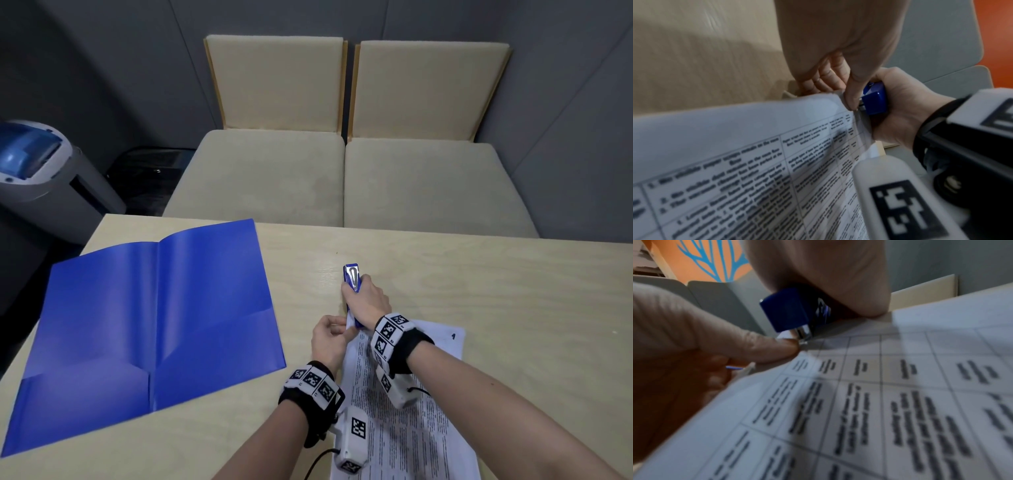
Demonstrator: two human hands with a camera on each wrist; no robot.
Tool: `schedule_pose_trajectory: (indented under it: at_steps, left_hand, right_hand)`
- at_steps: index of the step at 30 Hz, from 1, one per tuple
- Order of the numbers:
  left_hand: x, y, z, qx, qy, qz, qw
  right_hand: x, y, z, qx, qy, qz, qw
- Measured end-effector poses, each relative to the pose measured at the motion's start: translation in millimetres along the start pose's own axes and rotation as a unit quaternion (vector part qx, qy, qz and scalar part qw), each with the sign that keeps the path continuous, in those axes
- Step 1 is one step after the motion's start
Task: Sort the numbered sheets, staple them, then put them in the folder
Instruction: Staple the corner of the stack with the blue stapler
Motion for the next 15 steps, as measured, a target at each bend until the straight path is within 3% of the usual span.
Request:
schedule_pose_trajectory:
  at_steps: [5,10,13,15]
  left_hand:
    - [3.8,-2.0,-0.3,-0.03,0.007,-0.011,0.999]
    - [16.9,-8.3,2.6,-0.164,-0.007,-0.072,0.984]
    - [16.8,-8.0,2.7,-0.193,-0.005,-0.098,0.976]
    - [15.0,-8.9,3.7,-0.2,-0.014,-0.112,0.973]
  right_hand:
    - [2.4,0.4,-4.2,-0.009,0.01,0.002,1.0]
    - [5.6,3.2,-7.5,-0.029,-0.009,0.019,0.999]
    - [4.0,1.2,0.6,-0.146,-0.015,0.014,0.989]
    - [-6.1,0.4,12.3,-0.226,0.022,-0.006,0.974]
Point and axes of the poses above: each hand's wrist, its own x-axis away from the middle knuckle, its own z-axis out of the back of the hand, y = z × x, the point moved 2 cm from there along -x, towards the middle knuckle, and after that the axes turned 7 degrees about y, right-handed, at the moved point
